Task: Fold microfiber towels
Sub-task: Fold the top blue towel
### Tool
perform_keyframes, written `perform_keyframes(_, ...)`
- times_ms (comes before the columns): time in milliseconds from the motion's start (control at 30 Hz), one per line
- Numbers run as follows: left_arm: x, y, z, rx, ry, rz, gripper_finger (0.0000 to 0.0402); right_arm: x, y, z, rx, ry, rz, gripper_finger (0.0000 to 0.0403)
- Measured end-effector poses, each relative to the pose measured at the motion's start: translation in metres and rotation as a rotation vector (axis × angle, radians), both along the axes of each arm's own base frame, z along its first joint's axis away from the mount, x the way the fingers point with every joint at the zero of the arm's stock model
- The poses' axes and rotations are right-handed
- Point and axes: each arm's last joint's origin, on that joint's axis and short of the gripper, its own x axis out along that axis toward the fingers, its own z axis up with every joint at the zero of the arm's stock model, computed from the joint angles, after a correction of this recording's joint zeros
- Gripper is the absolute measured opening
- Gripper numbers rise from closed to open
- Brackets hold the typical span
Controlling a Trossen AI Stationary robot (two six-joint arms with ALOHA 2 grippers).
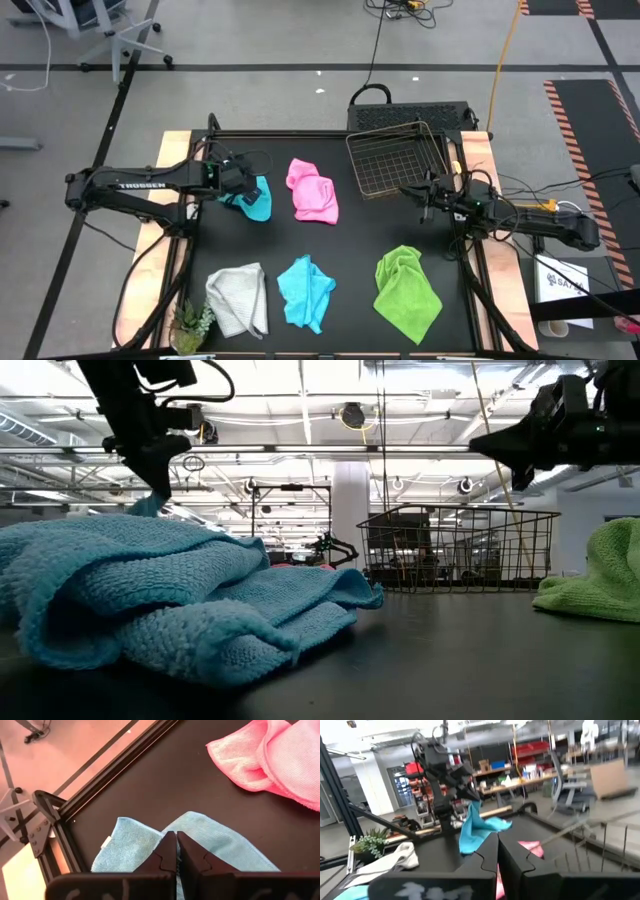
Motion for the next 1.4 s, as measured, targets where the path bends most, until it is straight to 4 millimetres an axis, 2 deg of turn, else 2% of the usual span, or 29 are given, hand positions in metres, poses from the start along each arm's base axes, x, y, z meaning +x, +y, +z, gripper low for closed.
perform_keyframes(100, -0.001, -0.001, 0.0, -0.005, 0.001, 0.013, 0.0003, 0.005, 0.002, -0.001, 0.036, 0.005, 0.026, 0.0)
perform_keyframes(233, -0.001, -0.001, -0.001, -0.008, -0.007, 0.026, 0.0003, 0.015, 0.006, 0.002, 0.001, -0.024, 0.061, 0.0)
perform_keyframes(367, -0.003, -0.001, -0.001, -0.015, 0.001, 0.041, 0.0003, 0.028, 0.01, -0.009, -0.034, 0.117, 0.064, 0.0)
perform_keyframes(467, -0.004, -0.003, -0.002, -0.016, 0.012, 0.045, 0.0002, 0.042, 0.012, 0.005, -0.043, 0.117, 0.078, 0.0)
perform_keyframes(667, 0.0, -0.011, 0.004, -0.006, -0.005, -0.012, 0.0002, 0.083, 0.016, 0.02, -0.089, 0.208, 0.124, 0.0)
perform_keyframes(767, 0.005, -0.018, 0.018, -0.016, -0.032, -0.093, 0.0002, 0.107, 0.016, 0.024, -0.122, 0.254, 0.13, 0.0)
perform_keyframes(900, 0.013, -0.031, 0.047, 0.01, -0.09, -0.218, 0.0002, 0.14, 0.014, 0.027, -0.175, 0.3, 0.134, 0.0)
perform_keyframes(1033, 0.015, -0.044, 0.074, 0.063, -0.129, -0.332, 0.0001, 0.171, 0.012, 0.018, -0.177, 0.363, 0.14, 0.0)
perform_keyframes(1233, 0.01, -0.056, 0.102, 0.091, -0.148, -0.419, 0.0001, 0.213, 0.011, 0.01, -0.225, 0.409, 0.151, 0.0)
perform_keyframes(1400, 0.003, -0.066, 0.124, 0.04, -0.17, -0.518, 0.0001, 0.238, 0.01, 0.022, -0.354, 0.4, 0.155, 0.0)
